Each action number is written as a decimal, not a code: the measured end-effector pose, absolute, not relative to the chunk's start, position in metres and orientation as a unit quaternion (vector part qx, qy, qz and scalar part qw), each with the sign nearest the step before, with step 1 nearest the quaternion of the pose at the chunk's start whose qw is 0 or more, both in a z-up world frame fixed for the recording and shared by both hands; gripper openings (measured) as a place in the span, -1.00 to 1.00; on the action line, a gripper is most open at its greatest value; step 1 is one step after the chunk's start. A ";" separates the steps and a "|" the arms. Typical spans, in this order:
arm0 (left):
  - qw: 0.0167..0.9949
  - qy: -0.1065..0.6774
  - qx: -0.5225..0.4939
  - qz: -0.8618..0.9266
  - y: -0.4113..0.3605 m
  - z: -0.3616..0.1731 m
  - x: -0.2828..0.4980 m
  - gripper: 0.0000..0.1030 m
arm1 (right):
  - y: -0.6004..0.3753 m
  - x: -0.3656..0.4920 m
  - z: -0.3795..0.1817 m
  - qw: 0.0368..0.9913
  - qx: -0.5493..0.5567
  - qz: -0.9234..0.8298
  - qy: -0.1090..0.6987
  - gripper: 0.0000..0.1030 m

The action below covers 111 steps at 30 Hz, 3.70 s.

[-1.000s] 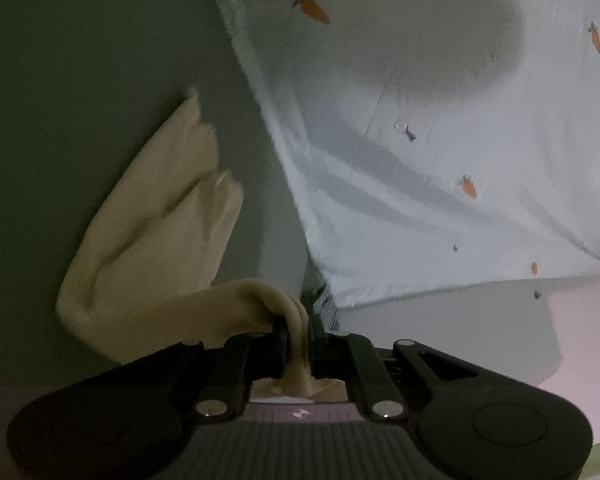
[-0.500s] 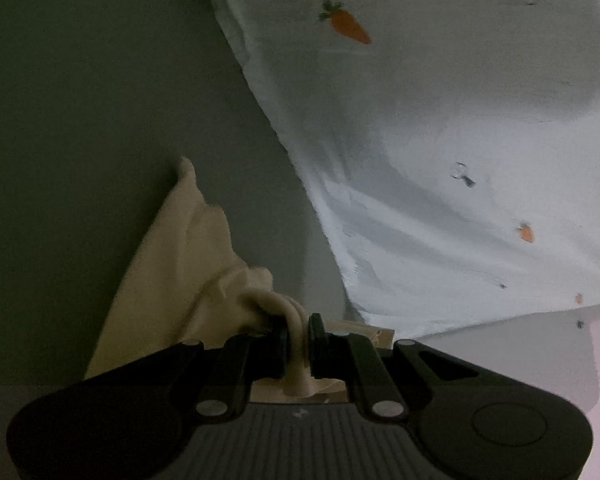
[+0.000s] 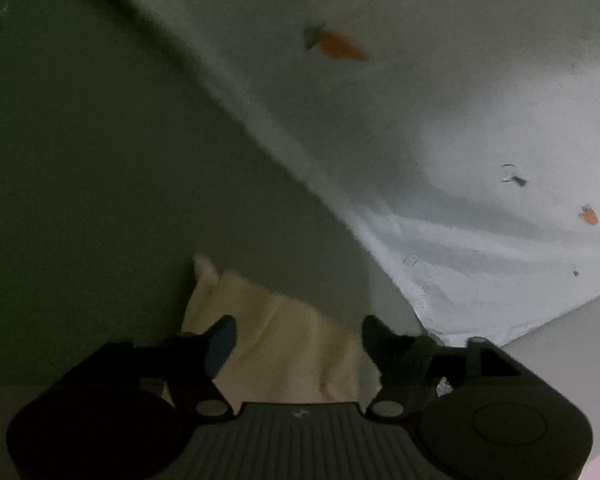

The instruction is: Fold clothes

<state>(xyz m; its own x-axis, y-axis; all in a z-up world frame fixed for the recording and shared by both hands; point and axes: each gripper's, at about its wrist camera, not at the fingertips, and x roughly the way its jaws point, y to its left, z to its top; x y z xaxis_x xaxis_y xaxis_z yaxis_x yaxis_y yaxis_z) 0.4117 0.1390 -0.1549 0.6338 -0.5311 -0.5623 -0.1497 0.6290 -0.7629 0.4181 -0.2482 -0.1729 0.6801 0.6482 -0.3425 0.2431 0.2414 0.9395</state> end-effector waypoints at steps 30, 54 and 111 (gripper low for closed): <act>0.832 0.547 -0.063 -0.071 0.012 -0.196 0.365 1.00 | -0.236 0.281 -0.161 0.906 0.126 0.138 0.380 0.80; 0.797 0.591 -0.113 -0.048 0.031 -0.201 0.384 1.00 | -0.185 0.311 -0.166 0.698 -0.202 0.621 0.295 -0.02; 0.907 0.344 -0.166 -0.175 0.072 -0.181 0.442 -0.61 | -0.149 0.423 -0.142 0.896 0.104 0.187 0.389 -0.62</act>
